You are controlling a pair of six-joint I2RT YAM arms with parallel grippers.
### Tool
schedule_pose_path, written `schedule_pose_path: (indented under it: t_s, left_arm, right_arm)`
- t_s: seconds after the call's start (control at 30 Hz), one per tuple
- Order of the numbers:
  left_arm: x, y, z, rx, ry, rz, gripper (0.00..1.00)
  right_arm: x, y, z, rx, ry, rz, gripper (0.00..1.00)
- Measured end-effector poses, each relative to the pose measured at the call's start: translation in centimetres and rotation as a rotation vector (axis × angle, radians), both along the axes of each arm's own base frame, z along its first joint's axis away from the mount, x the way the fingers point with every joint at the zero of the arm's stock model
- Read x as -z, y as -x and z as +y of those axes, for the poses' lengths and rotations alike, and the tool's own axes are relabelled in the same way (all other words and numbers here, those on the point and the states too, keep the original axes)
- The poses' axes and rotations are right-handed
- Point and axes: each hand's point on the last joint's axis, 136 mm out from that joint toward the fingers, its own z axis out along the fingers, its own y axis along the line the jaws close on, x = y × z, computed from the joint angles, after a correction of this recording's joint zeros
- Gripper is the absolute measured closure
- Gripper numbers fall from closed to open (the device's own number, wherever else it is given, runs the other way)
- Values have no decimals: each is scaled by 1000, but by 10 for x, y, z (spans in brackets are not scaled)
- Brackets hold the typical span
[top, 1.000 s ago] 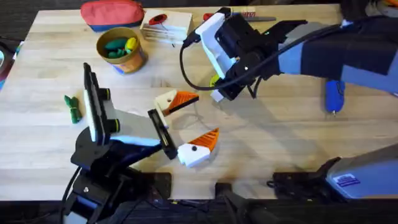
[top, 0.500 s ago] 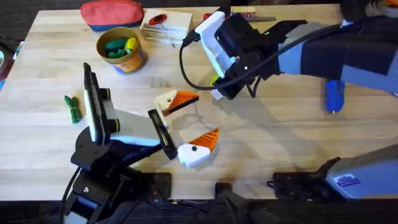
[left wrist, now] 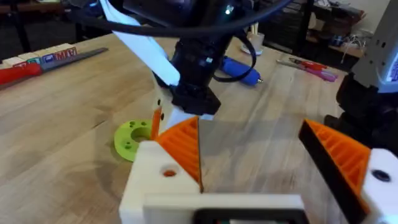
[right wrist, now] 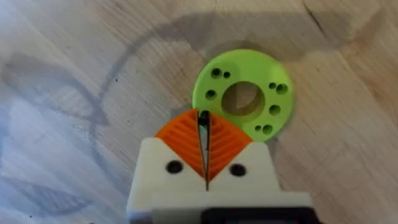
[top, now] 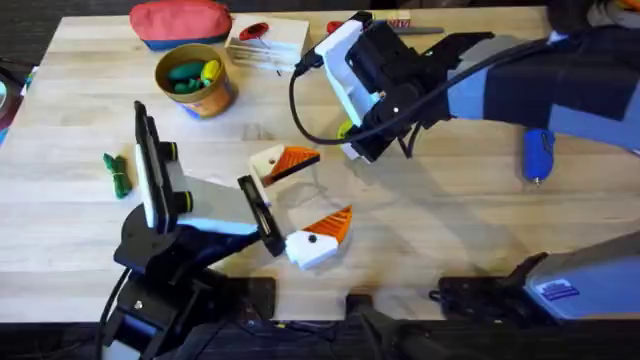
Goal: Pick up the gripper from the table and insert it into the empty holder that is missing its gripper. Then pick up a screw, insert it into the mounting hole, and use the screwdriver to tighten it. Finally, clean up the table by picking up the vegetable and placing it into the bucket.
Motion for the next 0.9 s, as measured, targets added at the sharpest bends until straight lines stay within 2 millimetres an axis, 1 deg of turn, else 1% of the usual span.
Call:
schedule_pose_path:
  t_s: [0.17,0.23,0.27,0.37,0.5,0.6,0.7,0.8,0.9]
  left_arm:
    - [0,0,0,0,0,0,23]
    - [0,0,0,0,0,0,24]
    - [0,0,0,0,0,0,24]
    - [0,0,0,0,0,0,24]
    - [0,0,0,0,0,0,23]
    - [0,0,0,0,0,0,23]
    - [0,0,0,0,0,0,23]
    - [0,0,0,0,0,0,23]
    - [0,0,0,0,0,0,23]
  right_arm:
    - [-1,-2,-6,10,32,-10,997]
    - [-7,-5,-8,17,47,-22,997]
    - [-13,-7,-9,21,49,-32,997]
    - [-42,-11,-13,36,42,-63,997]
    - [-96,-15,-19,54,14,-118,997]
    - [-128,-9,-21,52,1,-134,997]
    - [-149,3,-22,35,-4,-119,997]
    - [-164,17,-12,-3,-41,-82,997]
    - [-185,29,10,-47,-138,-64,997]
